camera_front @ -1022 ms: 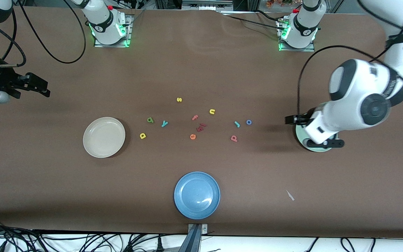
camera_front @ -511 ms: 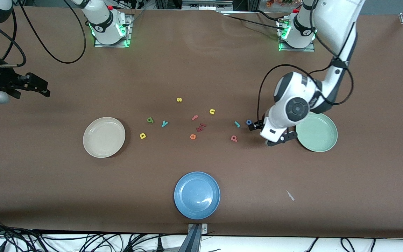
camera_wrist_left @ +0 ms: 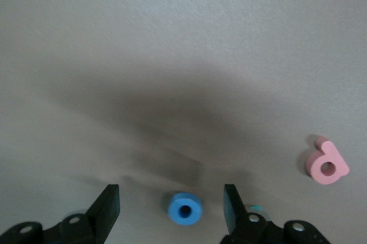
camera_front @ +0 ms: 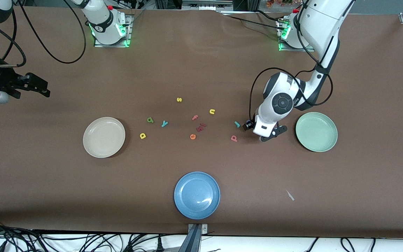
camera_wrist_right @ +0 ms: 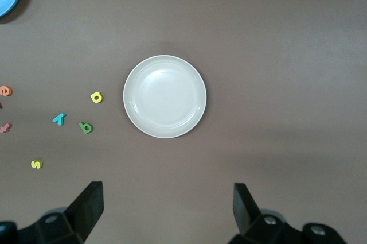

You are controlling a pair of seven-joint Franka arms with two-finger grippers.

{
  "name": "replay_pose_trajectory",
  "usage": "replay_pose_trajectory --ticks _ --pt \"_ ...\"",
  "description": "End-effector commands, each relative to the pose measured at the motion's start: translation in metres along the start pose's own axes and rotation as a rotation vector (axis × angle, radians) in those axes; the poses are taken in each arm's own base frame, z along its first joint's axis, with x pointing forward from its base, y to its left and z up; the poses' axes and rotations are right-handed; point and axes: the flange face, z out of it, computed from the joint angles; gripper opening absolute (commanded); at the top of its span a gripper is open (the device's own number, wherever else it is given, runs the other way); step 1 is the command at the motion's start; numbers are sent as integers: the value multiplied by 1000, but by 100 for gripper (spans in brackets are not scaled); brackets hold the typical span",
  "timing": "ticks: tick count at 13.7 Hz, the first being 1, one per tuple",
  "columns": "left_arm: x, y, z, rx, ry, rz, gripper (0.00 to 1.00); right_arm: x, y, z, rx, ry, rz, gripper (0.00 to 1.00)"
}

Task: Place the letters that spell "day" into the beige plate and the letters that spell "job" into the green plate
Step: 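Reach the left gripper to the blue o and grasp it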

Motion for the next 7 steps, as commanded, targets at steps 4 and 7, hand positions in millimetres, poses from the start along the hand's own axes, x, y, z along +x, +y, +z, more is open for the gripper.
replay_pose_trajectory --ticks 4,7 --pt "-12 7 20 0 -27 -22 61 1 -2 1 2 -9 -10 100" --pt "-13 6 22 7 -32 -11 39 16 -7 38 8 -66 -14 100"
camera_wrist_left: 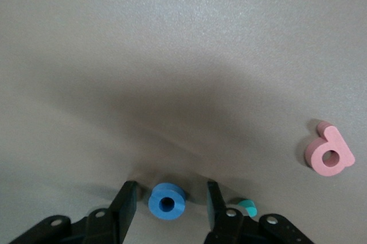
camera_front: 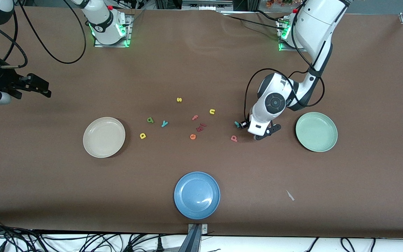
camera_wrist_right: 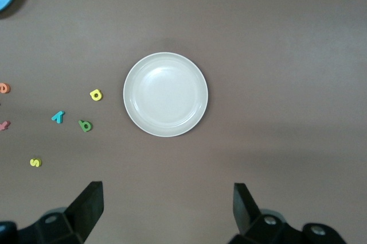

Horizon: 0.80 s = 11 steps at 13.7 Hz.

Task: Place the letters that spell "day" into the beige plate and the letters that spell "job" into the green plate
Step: 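Reach the left gripper to the blue o and grasp it, then drop the blue o on the green plate while the right gripper reaches letters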

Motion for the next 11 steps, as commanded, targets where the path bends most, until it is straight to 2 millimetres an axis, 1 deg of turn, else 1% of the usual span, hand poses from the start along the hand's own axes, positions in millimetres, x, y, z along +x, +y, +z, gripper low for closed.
replay_pose_trajectory --ticks 1,2,3,4,5,6,7,8,9,10,11 --pt "-2 -1 7 4 -17 -3 28 16 -13 36 7 -65 -28 100" --pt "-2 -2 7 7 -19 -1 17 23 -22 59 7 -106 -50 100" --pt "-2 -1 7 7 -19 1 4 31 -39 88 8 -154 -76 100" --pt "-2 -2 5 14 -17 7 0 36 -55 107 6 -175 -101 100" --pt "0 -3 -1 23 -24 21 0 39 -79 119 -7 -178 -128 100" --pt "2 -5 -18 29 -30 54 0 46 -101 135 -18 -160 -162 100" --pt "7 -14 -39 48 -44 92 0 56 -119 161 -24 -139 -174 100" --pt "20 -27 -69 54 -60 121 0 64 -127 188 -28 -135 -141 100" --pt "38 -45 -92 67 -90 146 0 71 -137 211 -31 -125 -112 100" --pt "54 -63 -109 81 -121 173 0 76 -149 227 -30 -101 -109 100" --pt "74 -85 -122 102 -139 206 0 76 -172 248 -34 -92 -115 100"
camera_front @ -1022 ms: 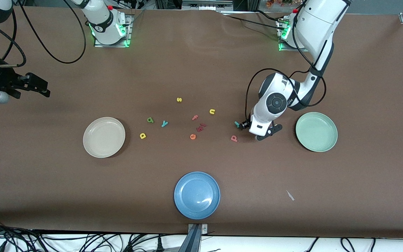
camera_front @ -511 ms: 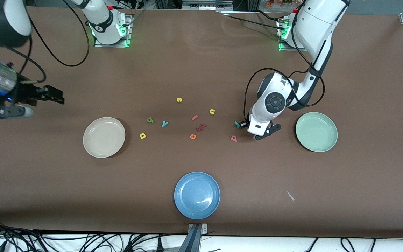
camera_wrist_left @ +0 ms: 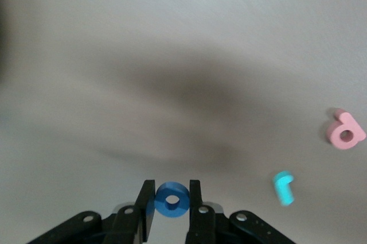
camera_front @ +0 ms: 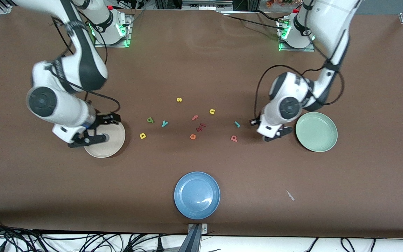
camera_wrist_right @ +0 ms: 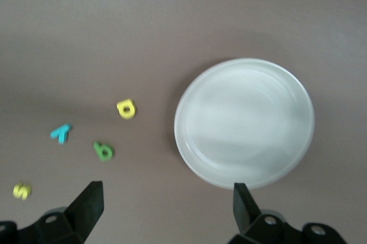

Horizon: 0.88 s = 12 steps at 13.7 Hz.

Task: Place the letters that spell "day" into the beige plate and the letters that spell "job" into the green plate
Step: 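Drop the blue o on the green plate while the right gripper reaches letters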

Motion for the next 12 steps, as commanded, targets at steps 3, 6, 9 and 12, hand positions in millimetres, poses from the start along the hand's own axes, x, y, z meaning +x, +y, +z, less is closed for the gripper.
replay_pose_trajectory --ticks 3,6,9,12 --pt "63 -119 -42 115 -16 151 0 23 -63 80 -19 49 85 100" --pt "104 -170 -14 140 -3 189 0 26 -74 101 -49 69 83 84" --pt "119 -175 29 159 -13 206 6 20 -78 124 -47 86 94 70" --pt "120 -181 20 161 -10 200 100 9 -80 148 -42 101 120 69"
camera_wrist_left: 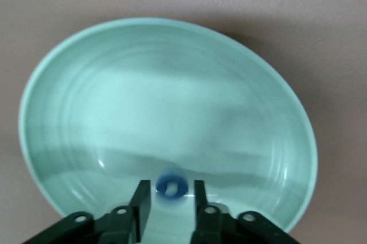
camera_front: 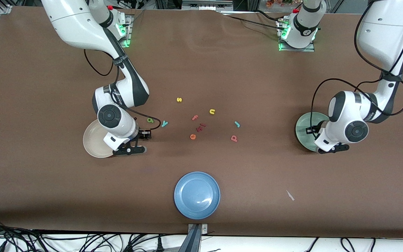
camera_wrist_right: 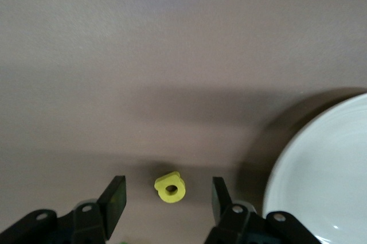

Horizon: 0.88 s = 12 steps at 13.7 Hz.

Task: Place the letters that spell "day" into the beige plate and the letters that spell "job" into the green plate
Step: 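Drop the blue o on the green plate while the right gripper reaches letters, then grasp the yellow d with the right gripper while the left gripper reaches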

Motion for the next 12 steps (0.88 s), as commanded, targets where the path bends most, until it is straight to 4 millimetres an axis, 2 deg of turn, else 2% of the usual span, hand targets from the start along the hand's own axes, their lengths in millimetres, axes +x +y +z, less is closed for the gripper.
replay_pose_trajectory --ticks 1,2,4,5,7,9,11,12 --pt "-1 -1 -37 8 48 16 100 -14 -3 14 -17 8 25 69" --pt "-7 11 -56 -6 59 15 100 -15 -3 17 -16 10 25 67" --pt "-30 48 -87 -125 17 -51 98 -20 -8 23 -17 9 24 62" --pt "-40 73 -93 -147 0 -98 97 -19 -8 24 -18 9 27 57" --pt "-61 134 -90 -147 -19 -209 95 -20 -8 26 -19 6 29 51" --pt "-78 187 -86 -166 -1 -354 93 -22 -9 36 -23 -5 25 51" --pt "-91 246 -65 -212 28 -484 93 -21 -8 36 -28 -4 22 51" --pt "-95 265 -52 -232 37 -540 93 -22 -8 37 -29 -5 22 50"
